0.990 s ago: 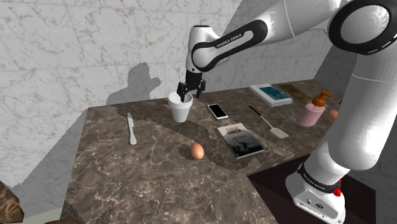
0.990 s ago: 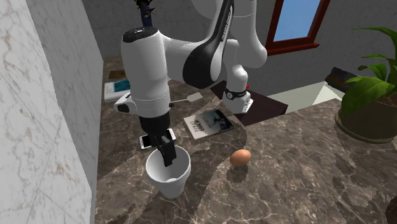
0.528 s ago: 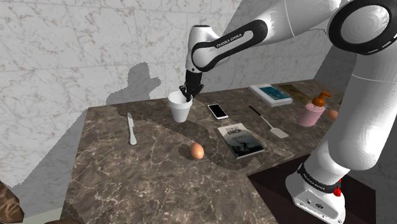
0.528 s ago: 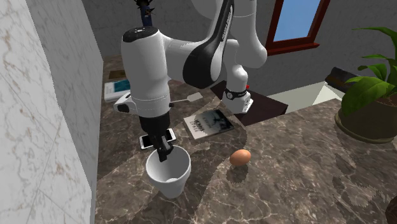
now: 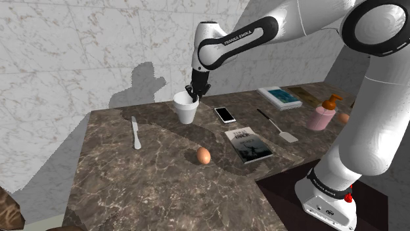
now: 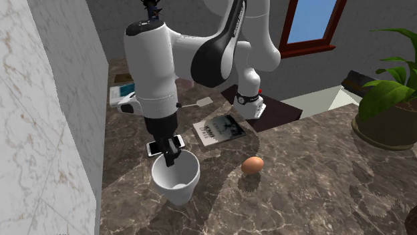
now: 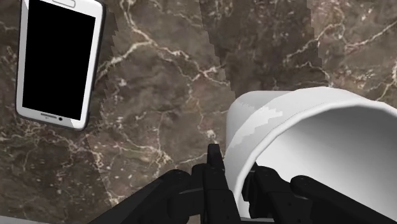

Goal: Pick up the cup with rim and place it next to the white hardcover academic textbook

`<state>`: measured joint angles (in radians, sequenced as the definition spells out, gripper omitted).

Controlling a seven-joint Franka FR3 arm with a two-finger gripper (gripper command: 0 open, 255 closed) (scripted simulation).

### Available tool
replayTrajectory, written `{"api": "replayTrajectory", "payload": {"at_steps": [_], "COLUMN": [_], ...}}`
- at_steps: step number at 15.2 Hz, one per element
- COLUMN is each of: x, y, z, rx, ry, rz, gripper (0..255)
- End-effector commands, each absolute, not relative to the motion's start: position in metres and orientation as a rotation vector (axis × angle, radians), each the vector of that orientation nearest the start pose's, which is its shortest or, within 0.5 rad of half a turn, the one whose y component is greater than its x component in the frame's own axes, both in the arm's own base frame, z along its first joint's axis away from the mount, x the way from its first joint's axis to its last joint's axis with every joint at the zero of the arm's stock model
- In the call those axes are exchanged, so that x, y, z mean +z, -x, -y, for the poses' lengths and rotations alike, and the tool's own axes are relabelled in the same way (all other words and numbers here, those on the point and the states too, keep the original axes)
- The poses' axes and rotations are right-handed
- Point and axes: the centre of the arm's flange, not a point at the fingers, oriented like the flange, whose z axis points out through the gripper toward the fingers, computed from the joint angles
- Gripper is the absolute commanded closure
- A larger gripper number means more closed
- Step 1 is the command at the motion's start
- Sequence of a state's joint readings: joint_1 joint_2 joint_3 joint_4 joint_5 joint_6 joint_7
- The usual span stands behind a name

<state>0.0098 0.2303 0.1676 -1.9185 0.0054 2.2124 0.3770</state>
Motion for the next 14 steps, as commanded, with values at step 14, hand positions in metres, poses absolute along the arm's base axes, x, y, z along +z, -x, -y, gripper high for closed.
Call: {"api": "replayTrajectory", "payload": {"at_steps": [14], "x": [0.462], "y": [-0.603], "z": [-0.104], "rx": [-0.081], "ry": [3.065], "rz": [-0.320], "gripper": [255]}}
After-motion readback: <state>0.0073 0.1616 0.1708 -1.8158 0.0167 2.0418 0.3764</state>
